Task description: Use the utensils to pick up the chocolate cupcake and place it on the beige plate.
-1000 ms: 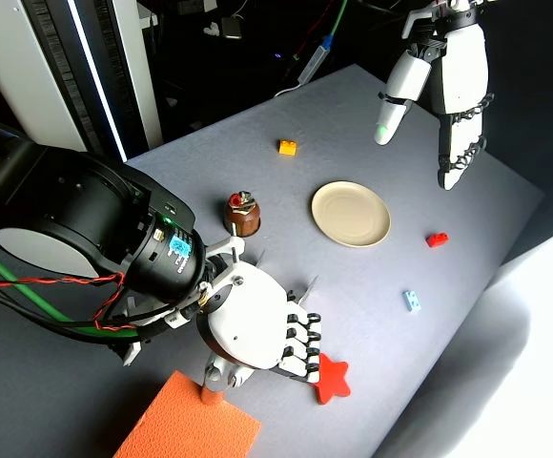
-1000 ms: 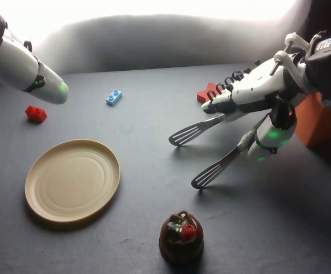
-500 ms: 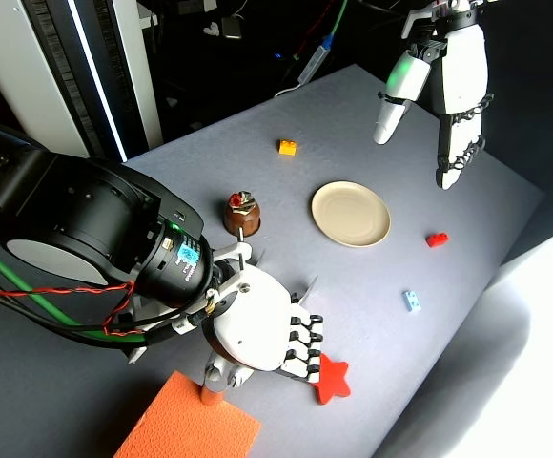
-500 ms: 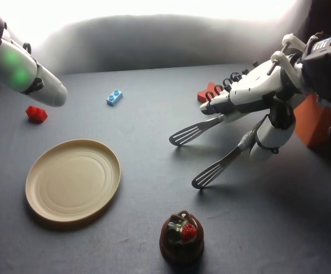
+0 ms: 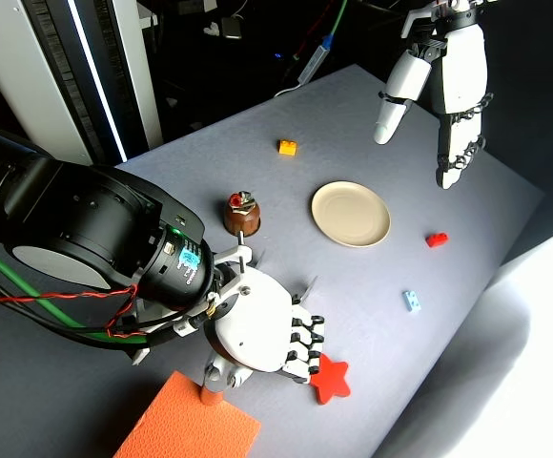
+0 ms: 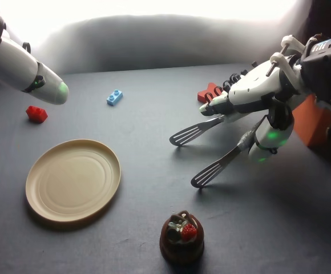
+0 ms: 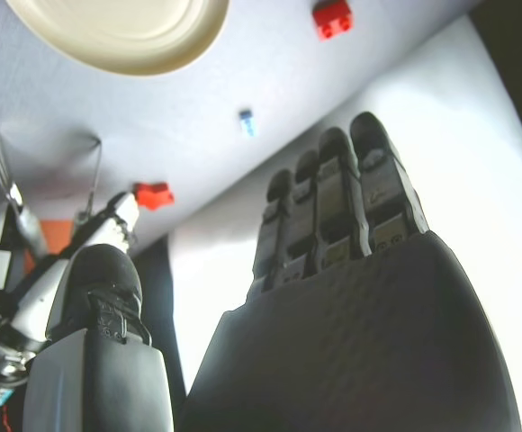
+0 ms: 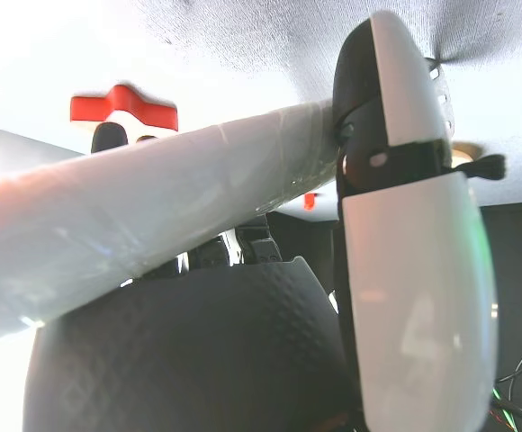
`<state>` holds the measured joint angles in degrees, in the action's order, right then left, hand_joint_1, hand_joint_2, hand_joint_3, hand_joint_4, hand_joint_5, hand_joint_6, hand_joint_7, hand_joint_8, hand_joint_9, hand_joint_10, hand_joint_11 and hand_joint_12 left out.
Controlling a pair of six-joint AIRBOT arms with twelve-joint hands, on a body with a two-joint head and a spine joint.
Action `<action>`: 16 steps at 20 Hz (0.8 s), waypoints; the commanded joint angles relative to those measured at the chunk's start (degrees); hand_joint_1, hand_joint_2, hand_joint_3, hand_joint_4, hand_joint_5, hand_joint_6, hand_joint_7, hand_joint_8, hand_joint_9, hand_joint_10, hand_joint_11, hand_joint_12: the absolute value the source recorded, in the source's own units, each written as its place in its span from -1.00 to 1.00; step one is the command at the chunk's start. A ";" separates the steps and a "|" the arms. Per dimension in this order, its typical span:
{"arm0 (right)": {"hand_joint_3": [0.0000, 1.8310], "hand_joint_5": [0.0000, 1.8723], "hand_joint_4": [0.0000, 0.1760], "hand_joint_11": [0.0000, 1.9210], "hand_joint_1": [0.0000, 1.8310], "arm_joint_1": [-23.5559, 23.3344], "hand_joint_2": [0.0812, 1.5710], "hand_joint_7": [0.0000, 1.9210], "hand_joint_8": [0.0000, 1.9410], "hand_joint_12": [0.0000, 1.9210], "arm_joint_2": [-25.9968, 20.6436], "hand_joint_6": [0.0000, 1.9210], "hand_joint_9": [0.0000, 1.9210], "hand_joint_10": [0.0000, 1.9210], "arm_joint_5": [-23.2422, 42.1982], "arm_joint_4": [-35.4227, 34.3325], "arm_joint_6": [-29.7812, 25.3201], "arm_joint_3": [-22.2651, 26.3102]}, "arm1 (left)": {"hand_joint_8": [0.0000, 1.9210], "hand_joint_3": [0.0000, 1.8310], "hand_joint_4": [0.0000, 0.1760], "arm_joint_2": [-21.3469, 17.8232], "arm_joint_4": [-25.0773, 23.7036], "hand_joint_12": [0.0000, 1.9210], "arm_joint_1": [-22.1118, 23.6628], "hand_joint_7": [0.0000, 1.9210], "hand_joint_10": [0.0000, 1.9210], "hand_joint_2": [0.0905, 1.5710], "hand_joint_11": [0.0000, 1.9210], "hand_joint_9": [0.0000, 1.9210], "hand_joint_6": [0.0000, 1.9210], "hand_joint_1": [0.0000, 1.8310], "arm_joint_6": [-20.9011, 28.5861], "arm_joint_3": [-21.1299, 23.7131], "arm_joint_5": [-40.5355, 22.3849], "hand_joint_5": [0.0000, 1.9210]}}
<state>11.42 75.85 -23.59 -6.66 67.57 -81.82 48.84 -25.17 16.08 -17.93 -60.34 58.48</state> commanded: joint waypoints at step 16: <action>-1.00 -0.44 -1.00 -0.88 0.14 -0.06 0.26 -0.40 -0.94 0.37 -0.73 -0.95 -0.37 -0.87 3.84 0.41 0.97 -0.24 | -1.00 -1.00 -1.00 -0.24 -2.16 -0.81 0.69 -0.94 -1.00 0.42 -1.00 -0.92 -1.00 -0.65 0.44 -0.36 -2.30 -0.95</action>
<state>11.42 75.77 -21.52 -6.81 67.83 -81.82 48.84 -25.17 16.08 -17.74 -60.34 58.72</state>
